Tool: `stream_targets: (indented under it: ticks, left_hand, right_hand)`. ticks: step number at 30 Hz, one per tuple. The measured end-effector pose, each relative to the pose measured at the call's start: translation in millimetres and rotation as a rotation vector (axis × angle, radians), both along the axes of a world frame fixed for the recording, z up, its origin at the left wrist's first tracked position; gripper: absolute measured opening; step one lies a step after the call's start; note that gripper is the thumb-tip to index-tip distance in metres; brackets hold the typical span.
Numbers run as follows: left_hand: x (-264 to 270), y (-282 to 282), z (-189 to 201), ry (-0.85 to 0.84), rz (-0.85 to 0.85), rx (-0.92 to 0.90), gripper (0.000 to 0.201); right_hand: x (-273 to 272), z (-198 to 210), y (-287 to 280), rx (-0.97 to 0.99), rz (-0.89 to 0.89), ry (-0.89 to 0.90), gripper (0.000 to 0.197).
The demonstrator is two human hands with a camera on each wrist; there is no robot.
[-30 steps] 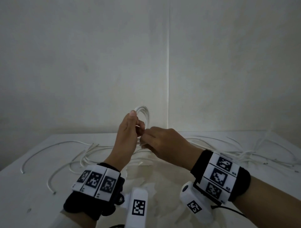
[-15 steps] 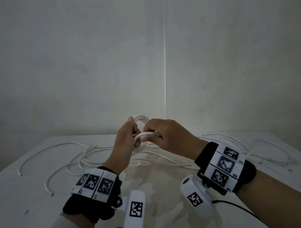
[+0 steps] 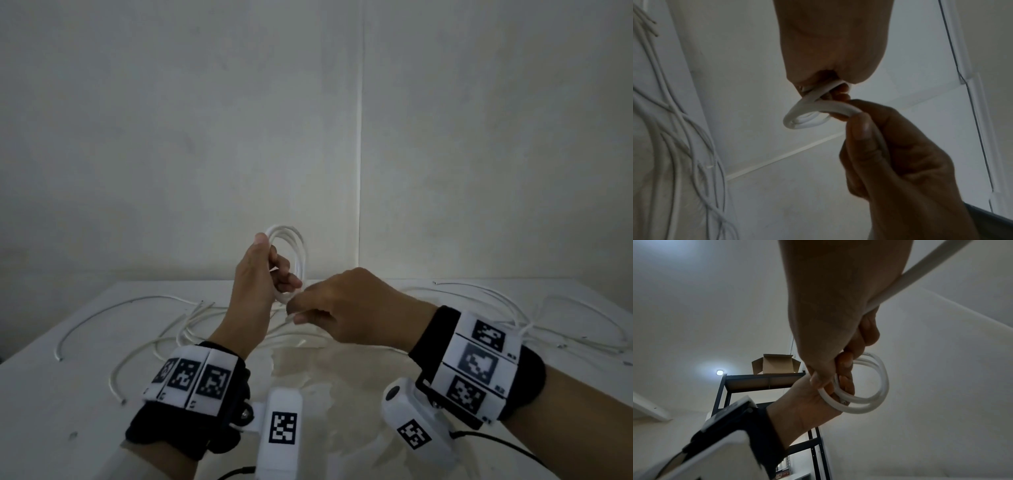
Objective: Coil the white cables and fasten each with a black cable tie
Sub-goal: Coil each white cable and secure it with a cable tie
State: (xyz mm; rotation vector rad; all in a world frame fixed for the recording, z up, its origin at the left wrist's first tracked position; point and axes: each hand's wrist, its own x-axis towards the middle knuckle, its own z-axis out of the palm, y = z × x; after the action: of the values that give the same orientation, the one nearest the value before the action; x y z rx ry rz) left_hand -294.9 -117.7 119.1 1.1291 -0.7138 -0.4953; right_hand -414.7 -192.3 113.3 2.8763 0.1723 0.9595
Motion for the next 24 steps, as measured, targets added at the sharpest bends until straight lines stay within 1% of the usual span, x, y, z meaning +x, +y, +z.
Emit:
stream_targets:
  ticks: [2,4,5,7,9,11,14,17,19,20,22,24]
  left_hand:
    - [5,2,2,0.034,0.034,-0.025,0.040]
    - [9,5,5,0.097,0.046,-0.045,0.041]
    - [9,6,6,0.125,0.043,-0.055,0.042]
    - [9,7,7,0.150,0.036,-0.070,0.042]
    - [8,4,5,0.138,0.033,-0.079,0.041]
    - [5,1,0,0.067,0.026,-0.063,0.040]
    - [-4,0,-10,-0.052,-0.048,-0.017,0.039]
    - [-11,3,-15,-0.199,-0.132,0.076,0.041]
    - [-13,5,-15,-0.312,-0.172,0.107,0.047]
    - [-14,5,-14,-0.352,-0.192,0.122,0.050]
    - [-17,7,-11,-0.388,-0.221,0.160,0.050]
    - [-20,7,-9,-0.393,-0.245,0.188,0.047]
  right_hand:
    - [-3,-1,-1,-0.014,-0.036,0.042,0.033]
    - [-9,1,-7,0.050,-0.104,0.152,0.030]
    - [-11,0,-12,0.043,-0.129,0.181,0.030]
    - [-12,-1,-12,0.016,-0.166,0.189,0.028]
    - [-11,-2,-4,-0.014,-0.147,0.137,0.026]
    - [-8,-5,-1,-0.025,-0.054,0.048,0.030]
    - [-2,3,4,0.005,0.046,-0.040,0.027]
    - [-1,4,2,0.034,0.058,-0.081,0.020]
    - [-4,5,-1,0.187,0.024,-0.107,0.016]
    - [-6,7,-2,0.291,0.001,-0.104,0.021]
    - [-9,9,-5,0.443,-0.020,-0.067,0.031]
    - [-11,10,-8,0.526,-0.045,-0.042,0.030]
